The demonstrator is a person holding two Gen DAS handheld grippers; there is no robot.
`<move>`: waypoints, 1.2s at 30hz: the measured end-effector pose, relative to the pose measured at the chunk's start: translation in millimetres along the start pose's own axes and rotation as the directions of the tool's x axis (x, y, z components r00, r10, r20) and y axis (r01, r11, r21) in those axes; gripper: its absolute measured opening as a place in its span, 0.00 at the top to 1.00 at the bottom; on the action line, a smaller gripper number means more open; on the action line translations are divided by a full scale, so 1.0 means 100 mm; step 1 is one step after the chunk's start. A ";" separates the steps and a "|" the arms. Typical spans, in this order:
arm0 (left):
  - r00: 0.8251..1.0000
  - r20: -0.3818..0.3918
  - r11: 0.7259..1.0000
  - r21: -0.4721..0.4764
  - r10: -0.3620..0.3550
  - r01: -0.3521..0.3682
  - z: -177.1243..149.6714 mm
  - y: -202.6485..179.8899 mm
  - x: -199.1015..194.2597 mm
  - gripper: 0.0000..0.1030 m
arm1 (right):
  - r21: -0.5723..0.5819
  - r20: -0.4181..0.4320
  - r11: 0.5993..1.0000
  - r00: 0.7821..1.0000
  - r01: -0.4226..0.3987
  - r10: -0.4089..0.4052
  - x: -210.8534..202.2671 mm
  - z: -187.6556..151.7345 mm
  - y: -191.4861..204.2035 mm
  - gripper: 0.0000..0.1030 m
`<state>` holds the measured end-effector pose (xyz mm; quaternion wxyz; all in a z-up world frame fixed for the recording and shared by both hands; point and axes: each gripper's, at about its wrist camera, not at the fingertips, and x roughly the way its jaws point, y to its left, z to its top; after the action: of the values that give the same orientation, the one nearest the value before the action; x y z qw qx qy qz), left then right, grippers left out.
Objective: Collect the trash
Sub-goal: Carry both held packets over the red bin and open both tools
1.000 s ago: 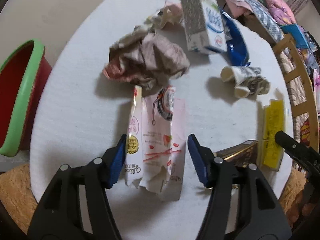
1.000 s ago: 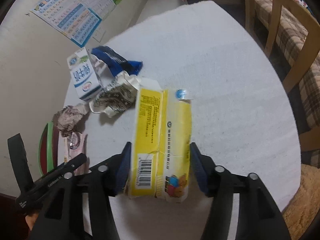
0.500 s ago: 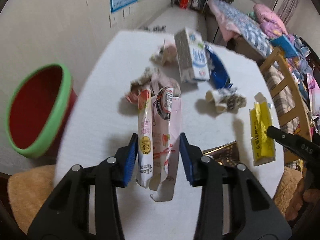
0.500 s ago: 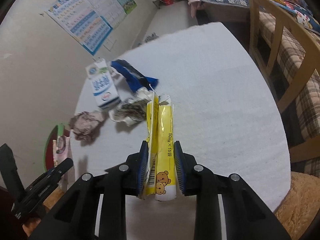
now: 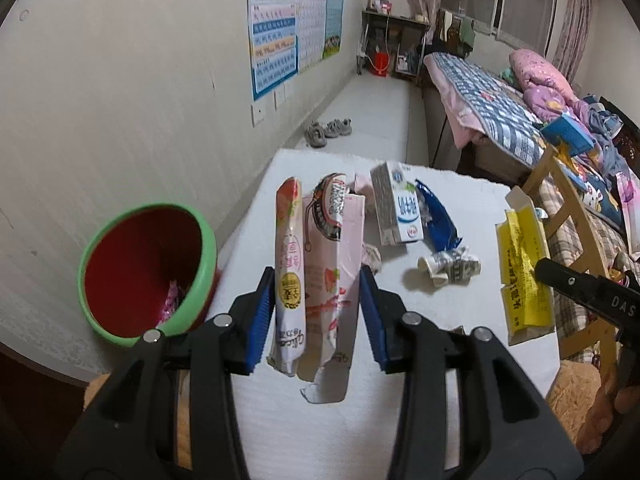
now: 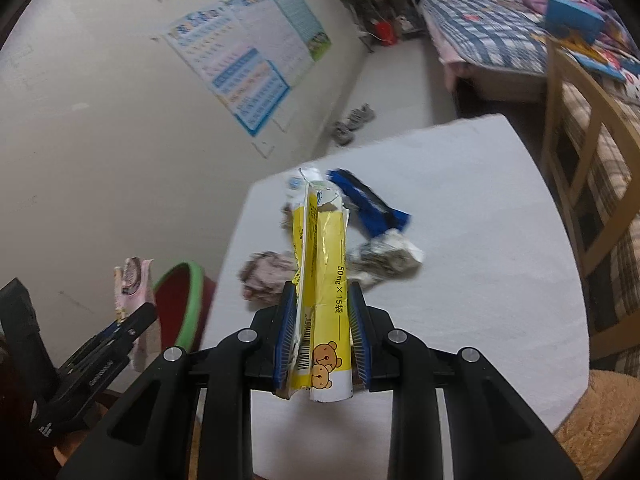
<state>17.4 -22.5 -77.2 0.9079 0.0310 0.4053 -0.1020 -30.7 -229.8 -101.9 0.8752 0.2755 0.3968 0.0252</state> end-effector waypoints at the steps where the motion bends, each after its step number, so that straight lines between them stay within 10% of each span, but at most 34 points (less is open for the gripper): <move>1: 1.000 0.009 1.000 0.000 0.003 -0.003 0.01 0.01 -0.02 0.61 | -0.008 0.004 1.000 1.000 -0.010 0.010 -0.01 0.01 0.06 0.75; 36: 0.976 0.111 0.970 -0.179 0.187 -0.165 0.02 1.20 -0.47 0.61 | -0.286 -0.099 0.939 0.980 -0.194 0.172 0.43 -0.05 1.75 0.74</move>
<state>13.3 101.8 -44.4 0.9367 -0.0165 0.3495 0.0120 25.2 -67.6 -45.7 0.8852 0.1769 0.3929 0.1752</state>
